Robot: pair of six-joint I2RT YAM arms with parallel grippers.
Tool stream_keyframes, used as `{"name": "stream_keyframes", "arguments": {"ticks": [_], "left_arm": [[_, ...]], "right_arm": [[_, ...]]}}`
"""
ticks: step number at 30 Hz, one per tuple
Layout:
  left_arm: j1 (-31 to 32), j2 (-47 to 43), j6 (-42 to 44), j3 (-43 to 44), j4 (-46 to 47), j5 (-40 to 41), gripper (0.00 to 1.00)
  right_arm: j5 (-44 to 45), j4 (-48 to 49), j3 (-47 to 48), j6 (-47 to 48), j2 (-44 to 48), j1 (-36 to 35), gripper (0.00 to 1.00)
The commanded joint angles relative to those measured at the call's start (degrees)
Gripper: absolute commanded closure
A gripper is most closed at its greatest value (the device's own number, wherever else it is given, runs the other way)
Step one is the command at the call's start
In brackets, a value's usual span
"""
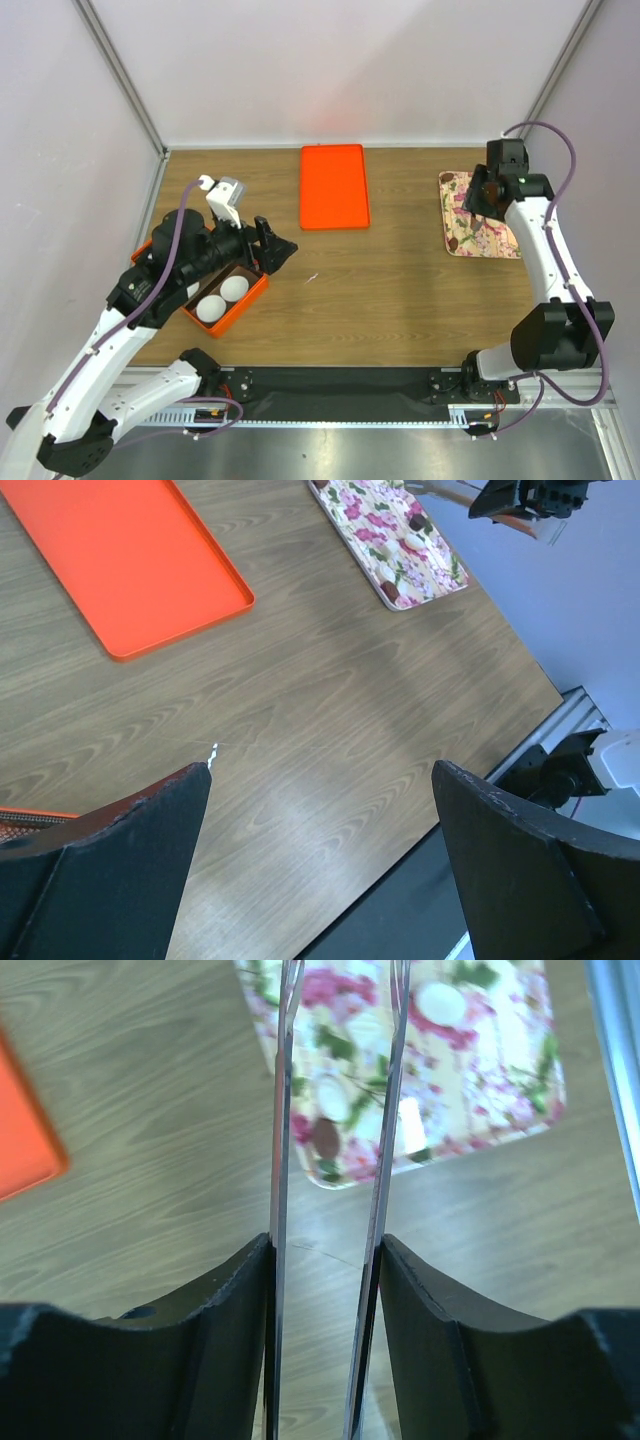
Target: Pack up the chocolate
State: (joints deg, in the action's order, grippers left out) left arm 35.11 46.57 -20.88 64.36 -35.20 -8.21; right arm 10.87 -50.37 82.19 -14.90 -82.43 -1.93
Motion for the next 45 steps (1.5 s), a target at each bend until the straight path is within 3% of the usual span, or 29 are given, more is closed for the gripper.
{"name": "stream_keyframes", "arguments": {"ticks": [1,11,27,45], "left_arm": [[-0.4,-1.2,0.5,-1.1,0.8,-2.0,0.0],[-0.3,-2.9,1.8,-2.0,0.1,-3.0,0.0],[-0.4,-2.6,2.3,-3.4,0.6,2.3,0.0],[-0.4,-1.7,2.9,-3.5,-0.4,5.4,0.0]], "right_arm": [[2.0,-1.7,-2.0,-1.2,2.0,3.7,0.5],[-0.5,0.4,-4.8,-2.2,3.5,13.0,0.51],[-3.1,9.9,-6.1,-3.9,-3.8,14.3,0.51],[-1.6,14.2,-7.1,-6.7,-10.1,14.5,0.5]]}}
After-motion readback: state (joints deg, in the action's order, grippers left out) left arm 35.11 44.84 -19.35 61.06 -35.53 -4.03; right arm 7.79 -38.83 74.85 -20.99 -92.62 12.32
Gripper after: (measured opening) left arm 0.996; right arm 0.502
